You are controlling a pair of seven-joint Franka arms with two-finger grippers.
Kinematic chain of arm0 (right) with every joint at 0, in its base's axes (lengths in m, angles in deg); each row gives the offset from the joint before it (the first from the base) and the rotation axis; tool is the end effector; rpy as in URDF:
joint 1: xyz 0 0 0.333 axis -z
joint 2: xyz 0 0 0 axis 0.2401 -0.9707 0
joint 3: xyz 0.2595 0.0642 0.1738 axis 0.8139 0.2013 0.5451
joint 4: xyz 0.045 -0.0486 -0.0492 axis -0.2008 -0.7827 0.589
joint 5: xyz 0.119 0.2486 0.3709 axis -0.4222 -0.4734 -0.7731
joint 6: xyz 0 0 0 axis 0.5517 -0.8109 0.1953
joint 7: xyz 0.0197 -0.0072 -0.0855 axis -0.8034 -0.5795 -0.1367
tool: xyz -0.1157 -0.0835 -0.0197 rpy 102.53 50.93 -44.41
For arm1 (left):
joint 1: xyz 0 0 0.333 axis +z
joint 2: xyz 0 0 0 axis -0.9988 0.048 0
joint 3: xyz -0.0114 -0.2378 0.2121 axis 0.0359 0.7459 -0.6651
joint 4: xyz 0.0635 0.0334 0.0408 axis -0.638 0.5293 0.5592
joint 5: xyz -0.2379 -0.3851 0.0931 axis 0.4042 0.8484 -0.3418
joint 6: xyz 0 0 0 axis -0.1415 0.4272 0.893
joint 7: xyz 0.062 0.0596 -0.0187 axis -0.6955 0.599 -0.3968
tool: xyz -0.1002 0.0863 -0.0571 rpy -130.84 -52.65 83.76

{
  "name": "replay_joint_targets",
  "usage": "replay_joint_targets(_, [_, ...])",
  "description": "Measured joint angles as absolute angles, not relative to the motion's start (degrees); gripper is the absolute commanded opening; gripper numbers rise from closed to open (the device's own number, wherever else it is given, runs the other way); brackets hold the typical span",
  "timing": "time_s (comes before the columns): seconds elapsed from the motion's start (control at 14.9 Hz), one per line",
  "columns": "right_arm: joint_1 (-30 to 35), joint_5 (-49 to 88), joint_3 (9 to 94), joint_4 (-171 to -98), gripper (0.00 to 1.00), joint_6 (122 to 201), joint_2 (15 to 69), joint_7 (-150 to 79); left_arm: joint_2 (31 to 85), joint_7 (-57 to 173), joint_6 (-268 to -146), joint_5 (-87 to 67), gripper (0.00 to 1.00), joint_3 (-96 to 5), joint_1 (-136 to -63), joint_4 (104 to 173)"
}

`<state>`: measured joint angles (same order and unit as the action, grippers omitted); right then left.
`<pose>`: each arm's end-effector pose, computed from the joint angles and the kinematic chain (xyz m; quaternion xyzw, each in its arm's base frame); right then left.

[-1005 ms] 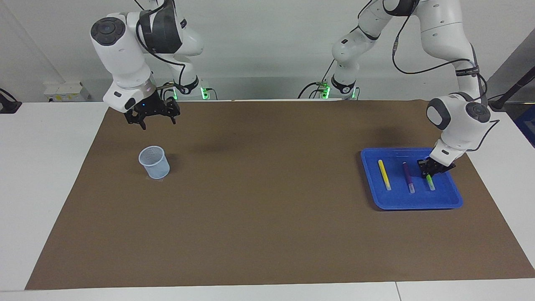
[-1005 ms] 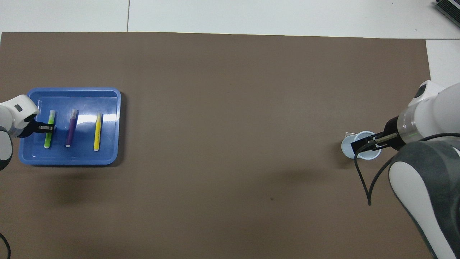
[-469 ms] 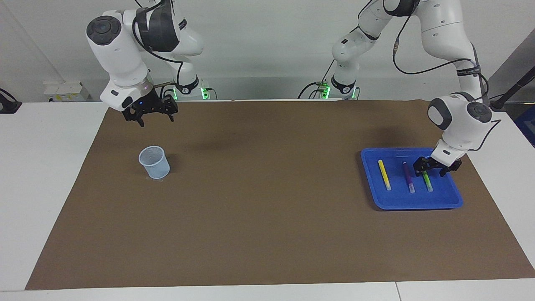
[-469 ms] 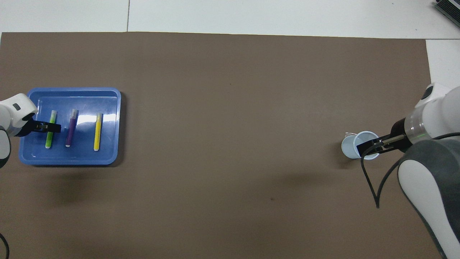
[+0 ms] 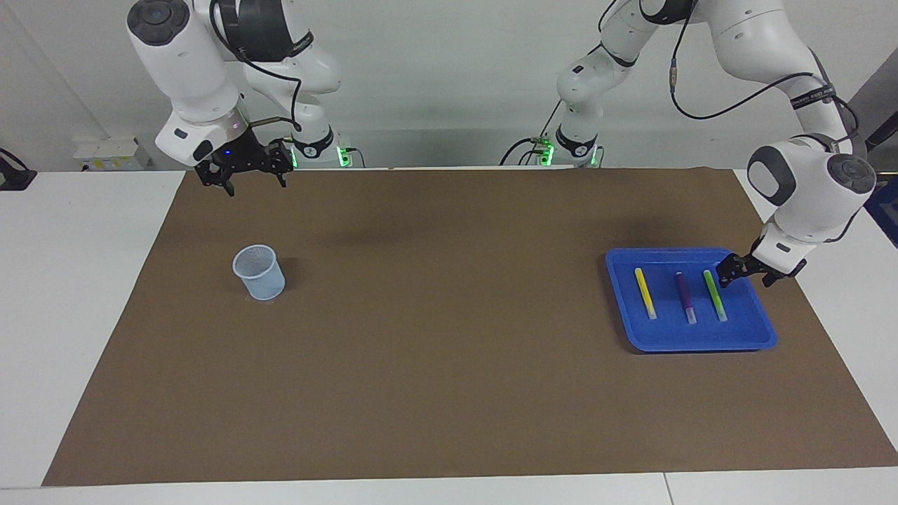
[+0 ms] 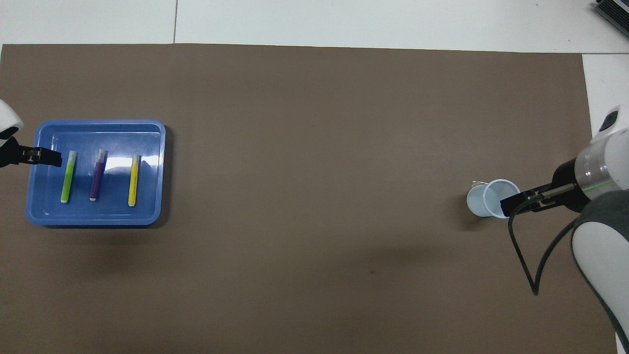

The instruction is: Right arm passes pens to left for tray arrangement

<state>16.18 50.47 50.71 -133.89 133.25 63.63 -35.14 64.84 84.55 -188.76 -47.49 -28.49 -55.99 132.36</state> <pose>0.5738 0.0396 0.5347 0.9926 0.1028 -0.0646 0.0053 0.6760 0.1608 0.3276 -0.9980 0.0442 -0.0029 0.0451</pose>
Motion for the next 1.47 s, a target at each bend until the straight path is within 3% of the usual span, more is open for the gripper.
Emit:
replay_joint_targets(0.54, [15.8,50.5,50.6,-134.1,1.0,133.3,63.6,-35.1,58.8,69.2,-167.4,-44.6,1.0,-28.1,-66.9,119.8])
replay_joint_targets(1.07, [15.8,50.5,50.4,-134.0,1.0,136.5,63.6,-35.1,50.6,68.6,-158.1,-40.1,1.0,-28.8,-70.9,117.8])
replay_joint_targets(1.47, [15.8,50.5,48.8,-133.7,1.0,136.7,63.6,-35.1,46.2,68.5,-150.7,-39.3,1.0,-47.6,-89.7,116.0])
